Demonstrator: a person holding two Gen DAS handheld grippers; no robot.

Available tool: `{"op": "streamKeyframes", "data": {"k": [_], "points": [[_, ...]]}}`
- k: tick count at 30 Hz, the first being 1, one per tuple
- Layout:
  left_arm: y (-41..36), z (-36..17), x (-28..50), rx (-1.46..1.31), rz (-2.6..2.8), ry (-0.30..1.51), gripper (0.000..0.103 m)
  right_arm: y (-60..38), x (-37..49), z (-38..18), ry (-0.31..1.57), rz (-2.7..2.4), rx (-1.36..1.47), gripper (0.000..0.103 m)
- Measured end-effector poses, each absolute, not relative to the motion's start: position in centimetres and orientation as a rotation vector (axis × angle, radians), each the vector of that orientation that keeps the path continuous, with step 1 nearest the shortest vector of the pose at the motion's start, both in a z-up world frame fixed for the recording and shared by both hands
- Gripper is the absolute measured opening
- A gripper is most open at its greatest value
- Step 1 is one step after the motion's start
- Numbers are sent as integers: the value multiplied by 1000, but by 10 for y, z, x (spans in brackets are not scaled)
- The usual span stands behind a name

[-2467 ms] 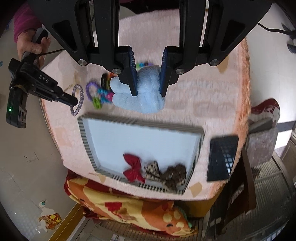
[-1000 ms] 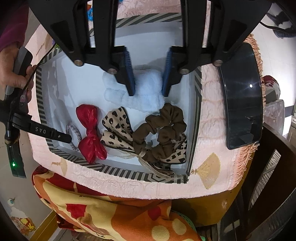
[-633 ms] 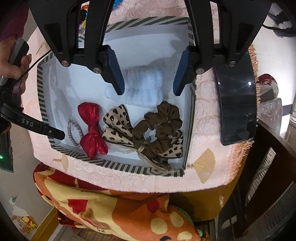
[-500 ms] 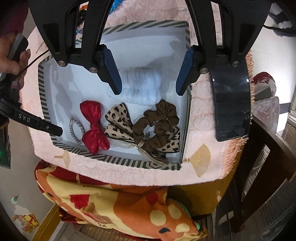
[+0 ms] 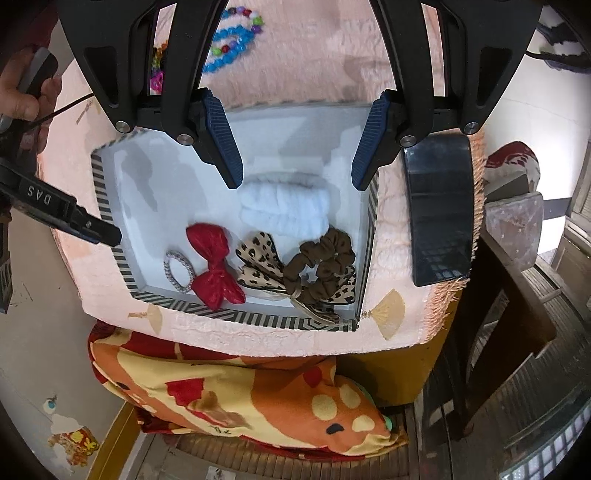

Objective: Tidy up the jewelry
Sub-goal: 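Carry the grey hair tie with the right tool and blue scrunchie with the left into the tray, release both, then withdraw both open tools from the tray toward the bead bracelets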

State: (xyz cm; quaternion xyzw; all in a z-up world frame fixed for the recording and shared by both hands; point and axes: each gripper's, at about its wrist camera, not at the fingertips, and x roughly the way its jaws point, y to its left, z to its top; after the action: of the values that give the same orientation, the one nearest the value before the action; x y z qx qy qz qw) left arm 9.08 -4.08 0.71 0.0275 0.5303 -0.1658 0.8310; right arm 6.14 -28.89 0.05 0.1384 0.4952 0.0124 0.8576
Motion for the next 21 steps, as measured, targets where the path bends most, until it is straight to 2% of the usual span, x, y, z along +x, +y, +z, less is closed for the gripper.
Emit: {"op": "streamKeyframes", "data": {"k": [7, 21], "points": [[-40, 14, 59, 65, -341, 1117, 61, -284, 14, 7, 1003, 53, 277, 60], [-42, 9, -23, 64, -307, 1132, 61, -285, -72, -4, 1046, 61, 229, 61]]}}
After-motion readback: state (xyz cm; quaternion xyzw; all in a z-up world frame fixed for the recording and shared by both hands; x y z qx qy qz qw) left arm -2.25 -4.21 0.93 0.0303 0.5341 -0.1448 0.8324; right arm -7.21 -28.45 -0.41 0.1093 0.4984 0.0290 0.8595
